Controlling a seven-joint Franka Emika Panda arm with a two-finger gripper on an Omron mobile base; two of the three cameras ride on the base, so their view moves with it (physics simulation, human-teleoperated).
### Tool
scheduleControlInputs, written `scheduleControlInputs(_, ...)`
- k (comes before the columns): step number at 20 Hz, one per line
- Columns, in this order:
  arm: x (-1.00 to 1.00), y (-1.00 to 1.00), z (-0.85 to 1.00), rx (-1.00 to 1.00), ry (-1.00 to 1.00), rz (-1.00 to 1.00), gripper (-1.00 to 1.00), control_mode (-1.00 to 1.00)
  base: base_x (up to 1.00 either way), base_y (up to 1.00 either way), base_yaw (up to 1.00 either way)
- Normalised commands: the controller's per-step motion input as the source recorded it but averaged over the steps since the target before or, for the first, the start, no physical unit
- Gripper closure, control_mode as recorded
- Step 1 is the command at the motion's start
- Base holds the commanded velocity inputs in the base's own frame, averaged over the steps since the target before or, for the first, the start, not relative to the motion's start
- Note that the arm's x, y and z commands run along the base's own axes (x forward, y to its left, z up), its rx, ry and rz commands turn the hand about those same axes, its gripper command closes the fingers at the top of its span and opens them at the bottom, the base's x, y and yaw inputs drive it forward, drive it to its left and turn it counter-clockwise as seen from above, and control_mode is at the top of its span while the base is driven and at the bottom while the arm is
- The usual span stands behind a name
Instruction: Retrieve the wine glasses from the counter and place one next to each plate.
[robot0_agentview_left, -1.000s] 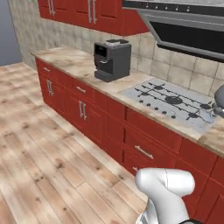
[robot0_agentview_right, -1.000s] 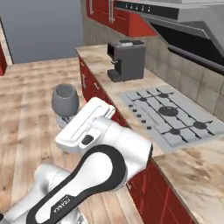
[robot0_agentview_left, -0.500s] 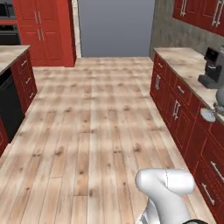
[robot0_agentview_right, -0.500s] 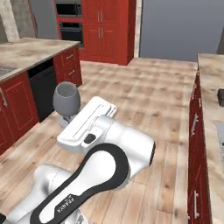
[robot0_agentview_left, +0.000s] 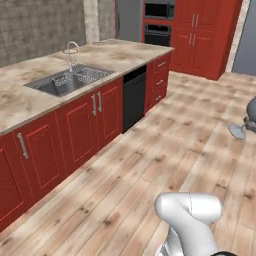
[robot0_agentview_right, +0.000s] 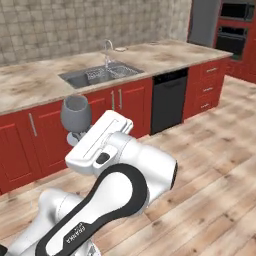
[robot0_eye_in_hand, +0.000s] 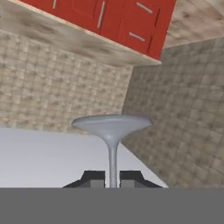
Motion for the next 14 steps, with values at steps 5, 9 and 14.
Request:
scheduleControlInputs(5, 0.0, 0.0, 0.0, 0.0, 0.0, 0.0, 1.0, 1.0, 0.96, -0.51, 0.53)
scheduleControlInputs(9, 0.0, 0.0, 0.0, 0.0, 0.0, 0.0, 1.0, 1.0, 1.0, -0.81, 0.41)
scheduleControlInputs(14, 0.0, 0.0, 0.0, 0.0, 0.0, 0.0, 1.0, 1.0, 1.0, -0.94, 0.44)
